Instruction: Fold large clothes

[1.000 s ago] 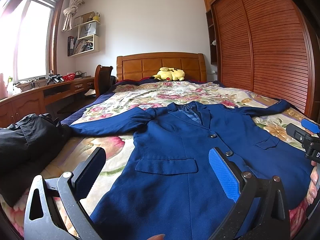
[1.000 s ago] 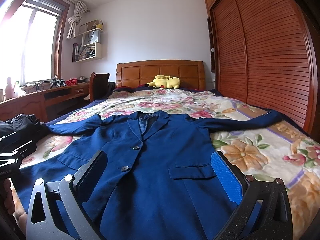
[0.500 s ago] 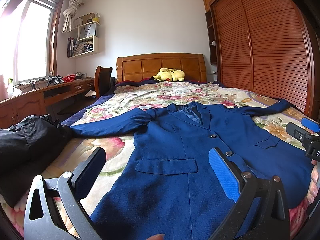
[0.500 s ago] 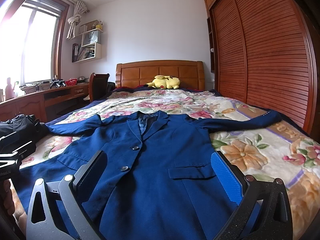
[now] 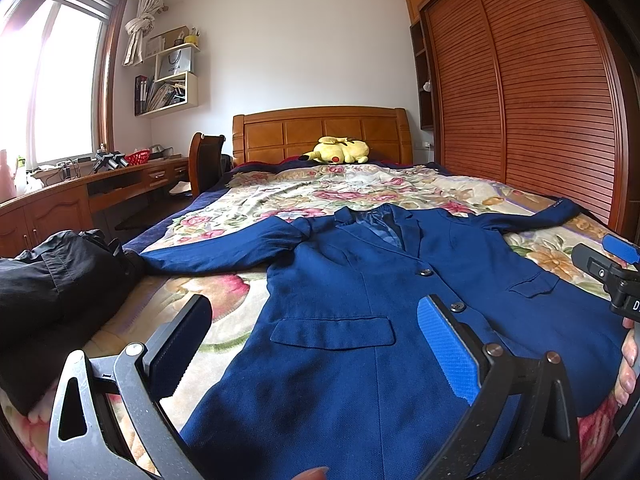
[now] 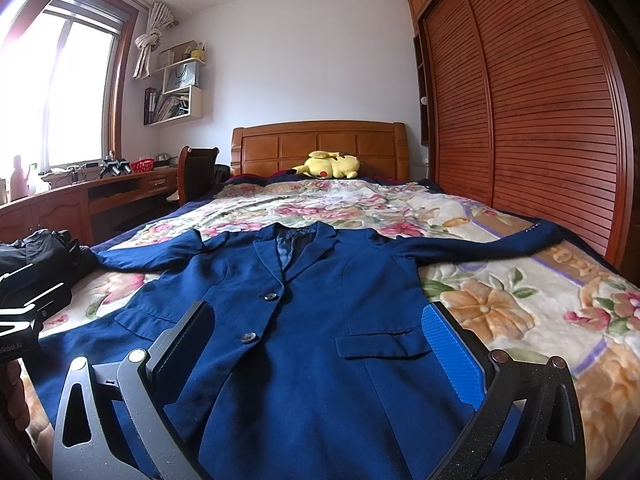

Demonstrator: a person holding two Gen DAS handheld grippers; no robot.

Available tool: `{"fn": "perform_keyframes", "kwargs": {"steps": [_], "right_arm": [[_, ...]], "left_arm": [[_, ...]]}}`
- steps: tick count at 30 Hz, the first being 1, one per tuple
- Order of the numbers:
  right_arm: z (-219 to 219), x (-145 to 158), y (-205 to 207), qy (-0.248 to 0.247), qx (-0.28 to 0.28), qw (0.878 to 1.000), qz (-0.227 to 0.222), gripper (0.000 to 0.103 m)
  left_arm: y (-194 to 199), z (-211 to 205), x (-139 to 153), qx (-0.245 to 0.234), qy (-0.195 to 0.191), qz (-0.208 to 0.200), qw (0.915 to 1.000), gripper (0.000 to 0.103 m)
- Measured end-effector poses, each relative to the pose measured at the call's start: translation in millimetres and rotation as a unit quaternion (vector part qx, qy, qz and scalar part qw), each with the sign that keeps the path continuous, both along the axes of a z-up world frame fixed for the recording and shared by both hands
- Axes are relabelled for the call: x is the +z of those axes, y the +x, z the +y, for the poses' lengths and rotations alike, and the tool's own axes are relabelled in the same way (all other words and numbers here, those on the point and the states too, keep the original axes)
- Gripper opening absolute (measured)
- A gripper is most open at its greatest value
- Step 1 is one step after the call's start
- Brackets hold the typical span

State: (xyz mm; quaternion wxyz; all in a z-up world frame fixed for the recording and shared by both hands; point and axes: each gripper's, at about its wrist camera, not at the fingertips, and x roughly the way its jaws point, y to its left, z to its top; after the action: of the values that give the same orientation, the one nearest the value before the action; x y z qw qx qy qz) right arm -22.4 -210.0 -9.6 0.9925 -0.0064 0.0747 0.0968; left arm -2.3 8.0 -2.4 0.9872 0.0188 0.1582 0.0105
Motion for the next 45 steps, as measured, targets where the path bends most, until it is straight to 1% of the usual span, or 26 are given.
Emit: {"fn": "perform_keyframes", "kwargs": {"steps": [26, 28, 33, 39, 42, 45], "right_arm": [[2, -1, -2, -0.002, 0.006, 1.0, 0.003, 0.103], [5, -1, -2, -0.004, 0.011, 1.0, 0.005, 0.103], [13, 2, 0, -0.008, 0.031, 0.999, 0.008, 0.103], [27, 11, 4, -0.025, 0.048, 0.999, 0.006, 0.103], [36, 16, 8, -0.03, 0.061, 0.998, 0.008, 0.103], [39, 16, 14, -0.026, 0.079, 0.996, 0.02, 0.103]], "left_arm": [[0, -1, 0, -0.002, 0.002, 0.004, 1.0, 0.103], [1, 0, 0, -0.005, 0.001, 0.007, 1.0, 0.103], [8, 6, 9, -0.013, 0.013, 0.016, 0.9997, 0.103], [22, 23, 15, -0.012, -0.002, 0.039, 0.9992, 0.103], [32, 31, 15, -0.006, 0.013, 0.051, 0.9986, 0.103], [44, 39, 12, 0.003, 0.033, 0.064, 0.9974, 0.103]]}}
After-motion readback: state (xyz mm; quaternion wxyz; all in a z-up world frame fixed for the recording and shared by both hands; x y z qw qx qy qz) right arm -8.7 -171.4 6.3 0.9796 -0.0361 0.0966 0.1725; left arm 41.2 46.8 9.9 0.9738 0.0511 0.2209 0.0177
